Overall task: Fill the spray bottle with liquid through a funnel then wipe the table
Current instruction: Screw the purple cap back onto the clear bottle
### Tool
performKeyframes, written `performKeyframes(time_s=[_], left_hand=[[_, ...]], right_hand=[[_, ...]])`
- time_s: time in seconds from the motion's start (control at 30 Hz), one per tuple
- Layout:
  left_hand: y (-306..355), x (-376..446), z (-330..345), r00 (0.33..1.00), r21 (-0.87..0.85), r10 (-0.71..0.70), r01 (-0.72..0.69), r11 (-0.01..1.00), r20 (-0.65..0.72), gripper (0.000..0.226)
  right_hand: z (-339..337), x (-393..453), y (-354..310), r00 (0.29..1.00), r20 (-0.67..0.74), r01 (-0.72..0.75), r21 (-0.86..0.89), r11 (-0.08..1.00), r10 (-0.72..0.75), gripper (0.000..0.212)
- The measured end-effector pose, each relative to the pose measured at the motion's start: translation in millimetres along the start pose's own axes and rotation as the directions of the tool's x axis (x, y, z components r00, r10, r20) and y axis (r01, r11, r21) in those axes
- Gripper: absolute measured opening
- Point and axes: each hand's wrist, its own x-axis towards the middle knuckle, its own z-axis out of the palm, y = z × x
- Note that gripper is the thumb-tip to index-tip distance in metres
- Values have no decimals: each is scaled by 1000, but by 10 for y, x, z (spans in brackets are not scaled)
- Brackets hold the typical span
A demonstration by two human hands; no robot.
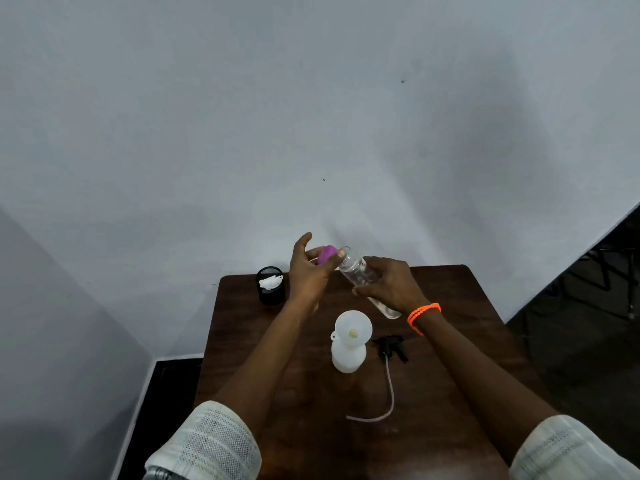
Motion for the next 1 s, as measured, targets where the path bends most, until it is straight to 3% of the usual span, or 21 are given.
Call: performKeyframes(time_s=[0.1,0.23,0.53,0.6,0.7,0.87,1.0], left_hand=[[98,-15,30,998,-23,51,-52,998,-36,72],[144,-24,32,991,-14,130,-129,991,30,54],[233,12,-78,941,99,161,-198,975,297,61],[231,6,-59,954,54,144,-163,985,262,60],[201,-11,-20,976,-11,114,-114,993,188,47],[184,-81,71,984,-126,56,-35,991,168,29],[310,-140,213,992,-138,67,-52,989,105,36]], right_hand=[[43,24,-78,1000,2,-12,36,999,12,37],[69,28,-155,1000,0,-13,90,996,13,42],[15,-23,-177,998,6,-64,143,988,64,36],[-2,-33,-164,996,2,-85,170,982,85,29],[-34,-38,-161,991,-14,-126,218,968,132,35],[-87,-43,-173,984,-15,-165,262,951,175,34],[-105,-56,-232,987,-19,-148,290,945,160,31]])
